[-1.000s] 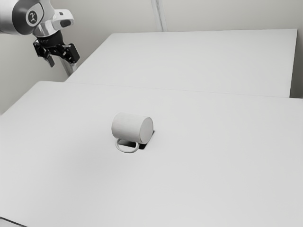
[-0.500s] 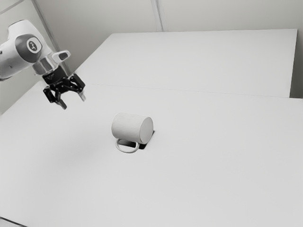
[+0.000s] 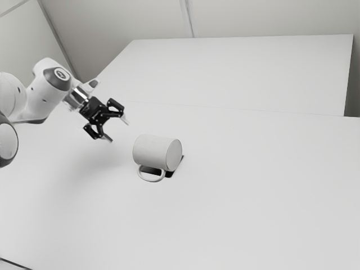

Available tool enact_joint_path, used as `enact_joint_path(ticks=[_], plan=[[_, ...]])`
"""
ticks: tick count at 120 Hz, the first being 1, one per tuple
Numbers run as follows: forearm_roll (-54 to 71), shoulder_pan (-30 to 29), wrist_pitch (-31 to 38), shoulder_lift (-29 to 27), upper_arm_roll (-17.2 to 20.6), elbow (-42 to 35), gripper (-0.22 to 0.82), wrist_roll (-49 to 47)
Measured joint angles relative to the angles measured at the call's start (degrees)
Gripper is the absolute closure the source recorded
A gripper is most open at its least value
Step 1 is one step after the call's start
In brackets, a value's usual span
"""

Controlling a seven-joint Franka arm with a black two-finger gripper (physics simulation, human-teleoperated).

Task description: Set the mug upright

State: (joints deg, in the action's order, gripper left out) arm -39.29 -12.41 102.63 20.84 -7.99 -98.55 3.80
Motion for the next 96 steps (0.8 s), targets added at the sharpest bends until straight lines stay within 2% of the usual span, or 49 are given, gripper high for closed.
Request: enact_joint_path(ticks=[17, 41, 64, 96], plan=[[-4.66, -0.07, 0.14, 2.46, 0.07, 0.33, 0.00, 1.85], [-7.17, -0.57, -7.09, 3.46, 0.04, 0.38, 0.00, 4.70], [-7.68, -0.83, -10.84, 10.28, 0.62, 8.70, 0.00, 6.69], [-8.32, -0.44, -12.60, 12.74, 4.73, 10.28, 0.00, 8.34]])
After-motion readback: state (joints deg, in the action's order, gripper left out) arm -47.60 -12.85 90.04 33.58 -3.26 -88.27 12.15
